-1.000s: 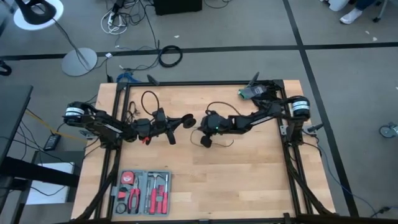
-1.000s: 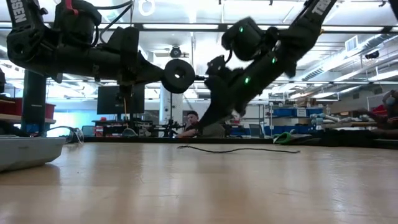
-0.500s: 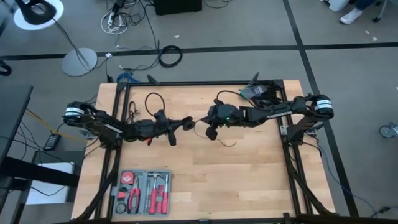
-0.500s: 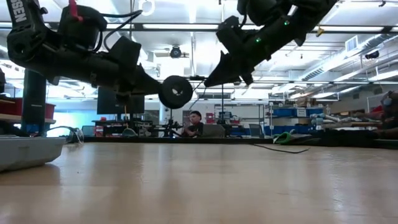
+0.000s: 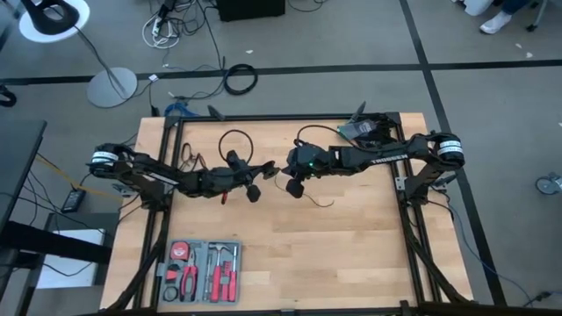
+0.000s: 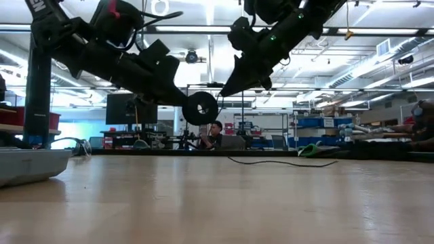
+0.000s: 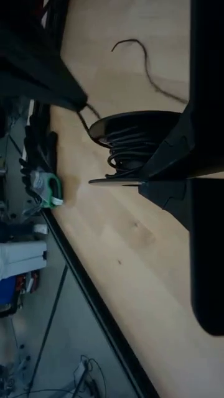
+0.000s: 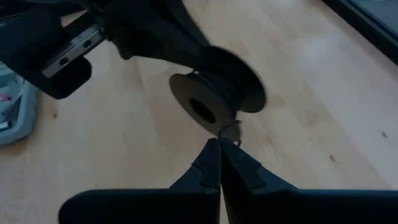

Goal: Coil cords
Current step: Coil the black wire on the spool

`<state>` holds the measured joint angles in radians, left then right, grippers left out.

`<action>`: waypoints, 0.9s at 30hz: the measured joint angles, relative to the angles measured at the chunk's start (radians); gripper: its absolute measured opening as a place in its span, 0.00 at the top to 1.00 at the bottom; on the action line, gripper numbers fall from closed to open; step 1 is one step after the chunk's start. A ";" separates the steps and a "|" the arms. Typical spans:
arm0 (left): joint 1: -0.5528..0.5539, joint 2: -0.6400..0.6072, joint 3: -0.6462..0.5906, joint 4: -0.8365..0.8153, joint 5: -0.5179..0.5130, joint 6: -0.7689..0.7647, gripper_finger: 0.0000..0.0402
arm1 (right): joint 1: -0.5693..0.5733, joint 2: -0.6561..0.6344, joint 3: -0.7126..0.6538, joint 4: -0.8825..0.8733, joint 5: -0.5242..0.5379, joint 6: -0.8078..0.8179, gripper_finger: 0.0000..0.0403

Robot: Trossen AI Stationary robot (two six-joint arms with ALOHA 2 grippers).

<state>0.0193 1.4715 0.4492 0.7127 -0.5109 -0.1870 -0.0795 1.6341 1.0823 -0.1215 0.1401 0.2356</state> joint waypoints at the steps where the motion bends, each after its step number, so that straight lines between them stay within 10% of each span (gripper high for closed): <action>1: 0.000 0.000 0.004 0.000 -0.001 0.000 1.00 | 0.000 0.000 0.002 0.001 -0.003 0.000 1.00; 27: -0.012 0.000 0.008 0.087 0.005 -0.008 1.00 | -0.013 0.020 0.004 0.253 -0.108 -0.023 1.00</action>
<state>0.0071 1.4712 0.4568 0.7994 -0.5060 -0.1947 -0.0921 1.6543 1.0866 0.1317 0.0318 0.2122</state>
